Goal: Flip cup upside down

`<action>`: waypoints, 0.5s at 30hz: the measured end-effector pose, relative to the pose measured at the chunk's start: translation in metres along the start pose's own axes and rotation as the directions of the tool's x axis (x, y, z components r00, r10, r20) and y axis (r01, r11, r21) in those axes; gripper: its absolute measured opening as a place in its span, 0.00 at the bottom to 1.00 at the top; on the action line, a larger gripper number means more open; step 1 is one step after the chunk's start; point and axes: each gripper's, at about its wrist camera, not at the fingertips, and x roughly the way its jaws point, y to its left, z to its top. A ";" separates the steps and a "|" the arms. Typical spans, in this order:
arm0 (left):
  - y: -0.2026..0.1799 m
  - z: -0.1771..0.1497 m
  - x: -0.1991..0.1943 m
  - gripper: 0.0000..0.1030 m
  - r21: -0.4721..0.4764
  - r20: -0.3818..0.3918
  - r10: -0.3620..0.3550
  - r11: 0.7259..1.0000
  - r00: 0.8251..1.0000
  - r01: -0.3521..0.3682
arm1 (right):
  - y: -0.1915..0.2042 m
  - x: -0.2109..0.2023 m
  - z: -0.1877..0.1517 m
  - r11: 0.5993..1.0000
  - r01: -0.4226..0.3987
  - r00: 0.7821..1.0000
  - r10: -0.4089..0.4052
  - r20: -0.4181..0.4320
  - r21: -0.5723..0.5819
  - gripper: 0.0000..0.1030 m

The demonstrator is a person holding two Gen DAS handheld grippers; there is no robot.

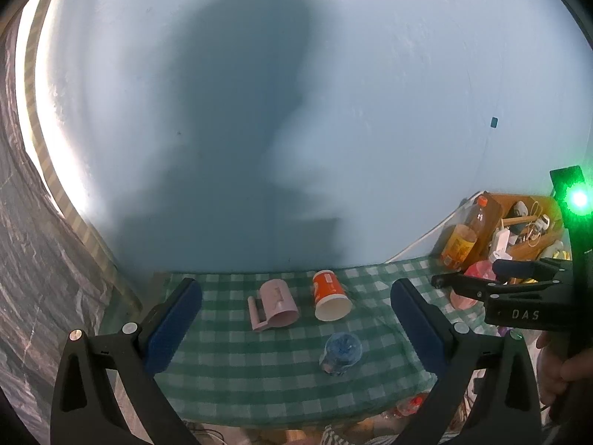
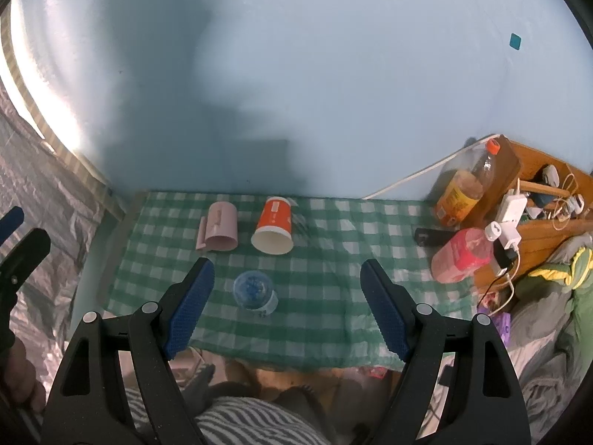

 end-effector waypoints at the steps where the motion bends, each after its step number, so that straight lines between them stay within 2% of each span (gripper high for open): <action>1: 0.000 0.000 0.001 1.00 -0.001 -0.004 -0.001 1.000 1.000 0.001 | 0.000 0.000 0.000 1.000 0.001 1.000 -0.001 0.000 -0.001 0.79; 15: 0.004 -0.002 0.003 1.00 -0.017 -0.015 -0.001 1.000 1.000 0.001 | -0.003 0.000 -0.002 1.000 0.000 1.000 0.000 -0.006 0.002 0.79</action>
